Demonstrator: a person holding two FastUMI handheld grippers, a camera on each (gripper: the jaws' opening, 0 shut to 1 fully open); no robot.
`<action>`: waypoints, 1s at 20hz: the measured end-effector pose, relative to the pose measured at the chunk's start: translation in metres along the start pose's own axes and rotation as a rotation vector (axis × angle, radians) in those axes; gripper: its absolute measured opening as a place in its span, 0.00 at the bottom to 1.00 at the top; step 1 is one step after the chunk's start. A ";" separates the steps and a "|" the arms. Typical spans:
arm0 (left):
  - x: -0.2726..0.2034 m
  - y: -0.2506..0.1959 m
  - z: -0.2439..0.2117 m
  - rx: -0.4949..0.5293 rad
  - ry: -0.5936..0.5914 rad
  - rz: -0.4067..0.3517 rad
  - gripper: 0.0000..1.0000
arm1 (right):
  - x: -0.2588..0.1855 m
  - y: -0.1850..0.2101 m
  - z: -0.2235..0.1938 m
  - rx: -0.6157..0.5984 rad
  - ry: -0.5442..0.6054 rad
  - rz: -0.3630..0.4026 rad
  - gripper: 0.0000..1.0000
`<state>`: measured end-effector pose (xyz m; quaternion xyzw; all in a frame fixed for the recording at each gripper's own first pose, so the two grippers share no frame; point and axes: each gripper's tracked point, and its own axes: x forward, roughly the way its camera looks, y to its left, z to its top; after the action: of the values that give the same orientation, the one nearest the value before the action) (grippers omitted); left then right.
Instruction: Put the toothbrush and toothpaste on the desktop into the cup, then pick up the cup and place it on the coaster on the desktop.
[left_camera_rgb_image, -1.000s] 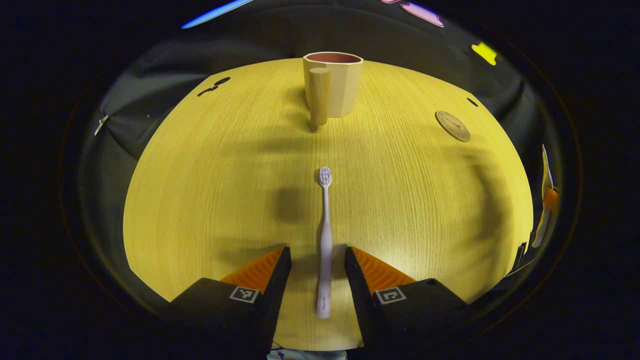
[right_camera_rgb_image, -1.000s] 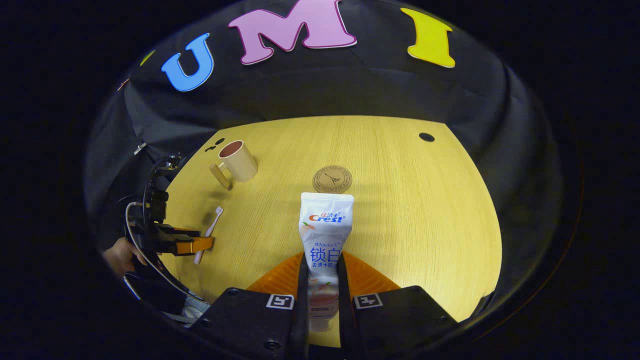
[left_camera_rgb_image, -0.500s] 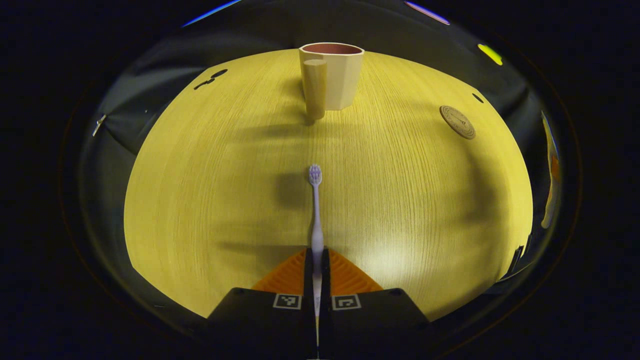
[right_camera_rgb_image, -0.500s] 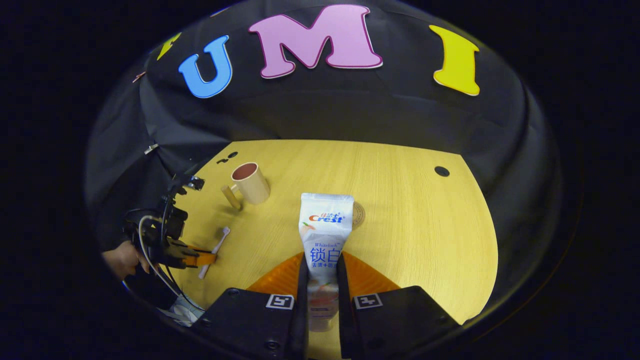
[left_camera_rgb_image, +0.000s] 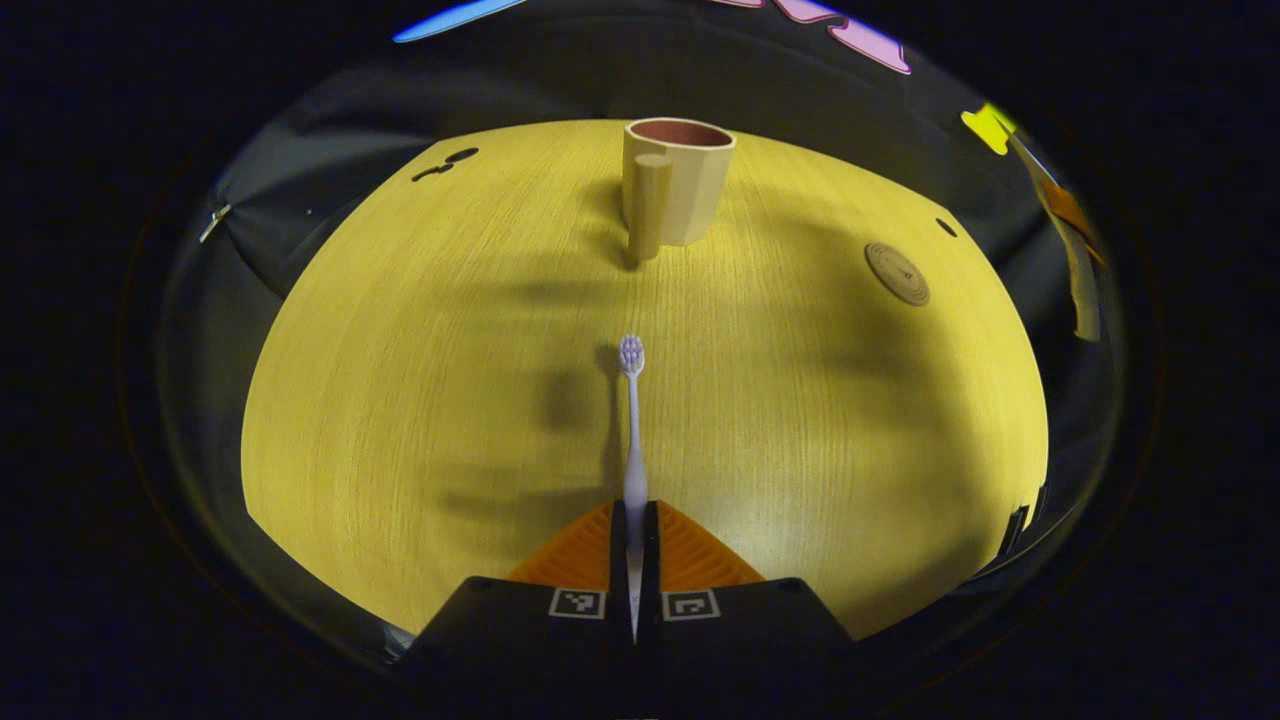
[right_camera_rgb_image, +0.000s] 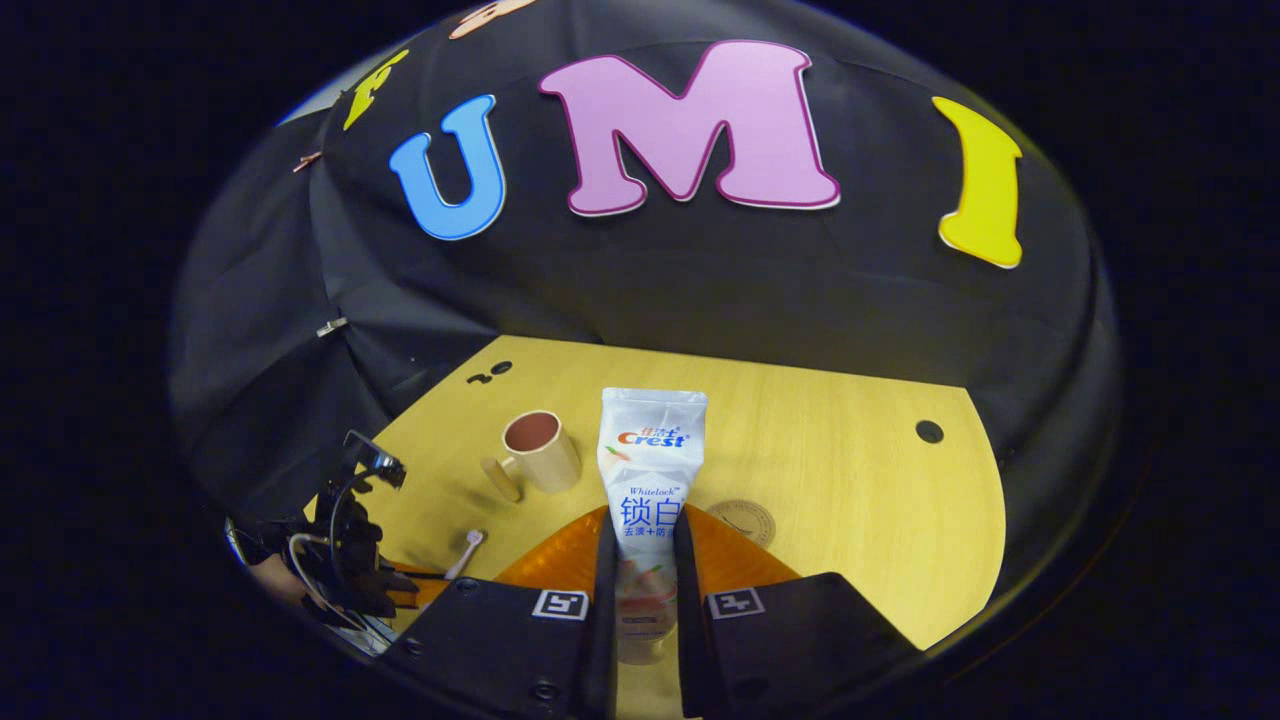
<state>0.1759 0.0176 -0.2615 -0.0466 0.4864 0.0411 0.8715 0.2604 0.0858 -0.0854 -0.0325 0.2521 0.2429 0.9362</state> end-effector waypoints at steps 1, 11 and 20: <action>-0.007 -0.001 0.003 -0.011 -0.024 -0.004 0.07 | 0.007 0.007 0.009 -0.012 -0.016 0.012 0.28; -0.075 0.003 0.025 -0.130 -0.204 -0.033 0.07 | 0.084 0.077 0.081 -0.043 -0.133 0.126 0.28; -0.101 0.030 0.039 -0.281 -0.339 -0.025 0.06 | 0.159 0.119 0.109 -0.021 -0.207 0.175 0.28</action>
<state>0.1524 0.0492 -0.1564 -0.1660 0.3216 0.1048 0.9263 0.3744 0.2809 -0.0606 0.0051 0.1535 0.3280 0.9321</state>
